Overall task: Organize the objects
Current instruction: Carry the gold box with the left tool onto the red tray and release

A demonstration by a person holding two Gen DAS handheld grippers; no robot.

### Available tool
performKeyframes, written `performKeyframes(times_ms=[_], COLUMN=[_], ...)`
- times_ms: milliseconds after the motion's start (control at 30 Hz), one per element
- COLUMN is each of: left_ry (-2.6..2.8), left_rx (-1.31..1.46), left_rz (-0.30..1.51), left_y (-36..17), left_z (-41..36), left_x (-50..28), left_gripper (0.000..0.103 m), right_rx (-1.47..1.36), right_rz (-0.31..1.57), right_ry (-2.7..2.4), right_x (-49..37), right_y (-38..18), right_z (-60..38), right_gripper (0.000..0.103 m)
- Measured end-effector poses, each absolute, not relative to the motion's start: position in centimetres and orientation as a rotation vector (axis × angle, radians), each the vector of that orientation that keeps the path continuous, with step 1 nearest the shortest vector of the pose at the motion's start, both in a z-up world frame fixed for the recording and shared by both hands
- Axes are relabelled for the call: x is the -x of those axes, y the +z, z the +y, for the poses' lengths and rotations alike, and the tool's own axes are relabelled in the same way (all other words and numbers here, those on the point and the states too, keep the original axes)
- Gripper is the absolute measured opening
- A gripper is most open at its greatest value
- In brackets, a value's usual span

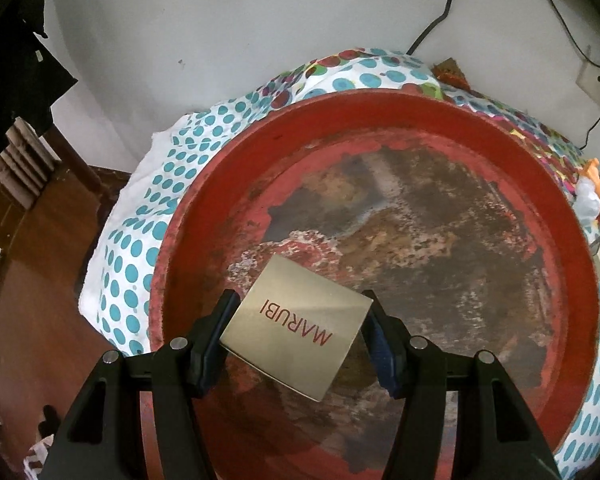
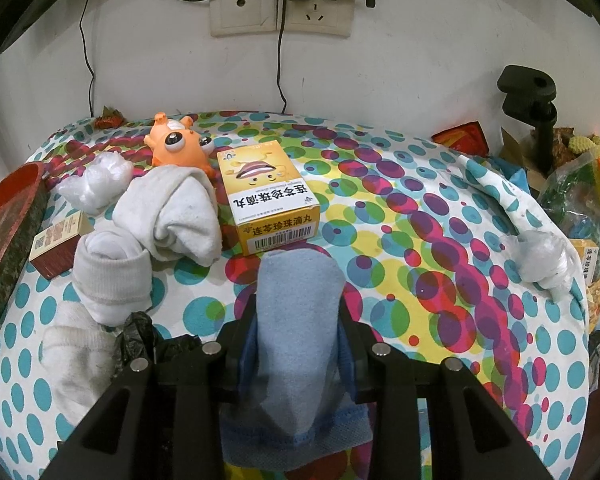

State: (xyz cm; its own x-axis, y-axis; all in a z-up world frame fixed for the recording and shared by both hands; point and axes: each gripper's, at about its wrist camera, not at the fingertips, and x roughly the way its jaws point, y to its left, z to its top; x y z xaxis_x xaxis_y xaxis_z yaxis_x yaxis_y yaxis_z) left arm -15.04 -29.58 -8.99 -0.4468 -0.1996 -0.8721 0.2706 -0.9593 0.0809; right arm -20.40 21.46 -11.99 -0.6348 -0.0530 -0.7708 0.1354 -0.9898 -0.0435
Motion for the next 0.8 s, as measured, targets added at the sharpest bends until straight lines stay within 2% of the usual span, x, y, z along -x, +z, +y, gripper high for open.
performKeyframes(times_ms=[467, 567, 633, 800], left_ry=[-2.468, -2.473, -2.482, -2.5], left_rx=[-1.475, -1.47, -1.46, -1.459], left_rz=[0.103, 0.109, 0.118, 0.084], left_y=[-9.5, -9.5, -9.4, -8.9], left_z=[-30.3, -30.4, -30.5, -30.0], left_x=[14.7, 14.5, 14.3, 13.9], left_gripper=[0.058, 0.063, 0.069, 0.075], right_rx=[-1.29, -1.289, -1.289, -1.288], right_rz=[0.178, 0.178, 0.181, 0.197], right_ry=[-2.753, -2.752, -2.753, -2.755], right_x=[20.3, 20.3, 20.3, 20.3], right_y=[-12.0, -12.0, -12.0, -12.0], right_z=[21.3, 21.2, 21.2, 21.1], right_gripper=[0.034, 0.034, 0.034, 0.034])
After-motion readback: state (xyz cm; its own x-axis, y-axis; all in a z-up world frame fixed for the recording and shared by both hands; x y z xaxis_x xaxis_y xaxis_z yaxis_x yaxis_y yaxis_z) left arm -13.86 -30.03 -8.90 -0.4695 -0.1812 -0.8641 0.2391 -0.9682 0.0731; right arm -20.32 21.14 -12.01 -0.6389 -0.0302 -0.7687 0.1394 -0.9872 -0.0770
